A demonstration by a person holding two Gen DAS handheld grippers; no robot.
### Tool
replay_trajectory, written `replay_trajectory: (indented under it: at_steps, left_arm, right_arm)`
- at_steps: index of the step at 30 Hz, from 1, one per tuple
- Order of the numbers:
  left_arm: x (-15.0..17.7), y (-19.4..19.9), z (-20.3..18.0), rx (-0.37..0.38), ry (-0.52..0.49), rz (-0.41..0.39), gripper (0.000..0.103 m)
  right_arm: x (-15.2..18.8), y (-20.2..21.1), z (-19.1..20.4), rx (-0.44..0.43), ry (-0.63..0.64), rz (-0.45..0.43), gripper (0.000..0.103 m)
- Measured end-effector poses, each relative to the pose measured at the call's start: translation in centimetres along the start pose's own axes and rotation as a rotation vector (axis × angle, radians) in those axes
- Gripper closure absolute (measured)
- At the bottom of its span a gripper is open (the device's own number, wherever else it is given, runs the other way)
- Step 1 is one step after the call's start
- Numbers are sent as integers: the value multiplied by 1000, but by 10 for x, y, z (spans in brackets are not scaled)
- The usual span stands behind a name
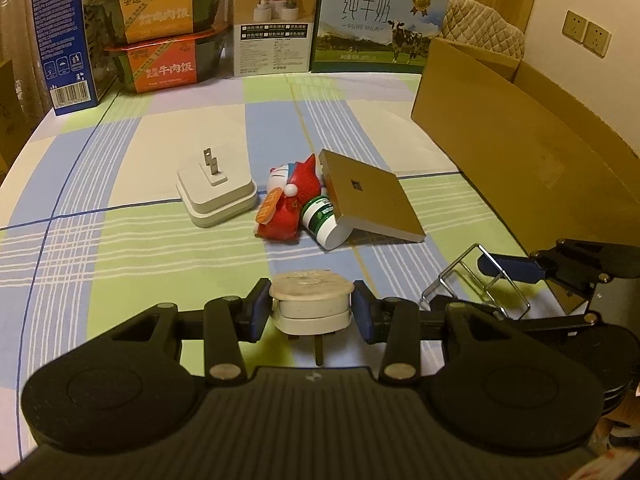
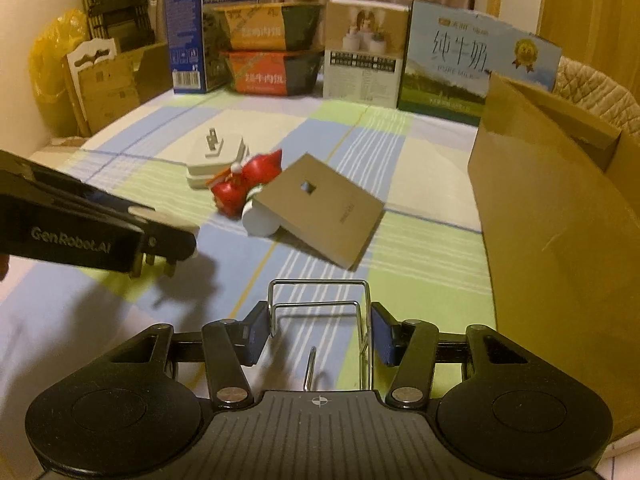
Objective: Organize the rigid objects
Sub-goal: 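Carry the plug with the left tool while the right tool carries the rack over the box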
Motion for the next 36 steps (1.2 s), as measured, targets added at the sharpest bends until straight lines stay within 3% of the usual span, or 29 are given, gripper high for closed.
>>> replay_trajectory:
  at_steps: [11,28,36]
  left_arm:
    - [7,22,-8,4,-4,-40,65]
    - [66,84,-35,-9,116,-64,65]
    - [80,104,-57,10,116,-70,65]
  right_arm:
    - [3,30,-5,-5,-33,-59,54]
    - [47,91,9,-54,-126,-85,54]
    - [58,125,8,-62,-149,-116,54]
Point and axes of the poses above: each gripper's, at about its wrist camera, not at the fingertips, and y roughly against the way its jaws point, z to its left, x to its underside, the point moved 2 cm from there along -y, roughly the way its jaws point, and after that the axes turned 13 degrees about z, right-handed, at the moved point
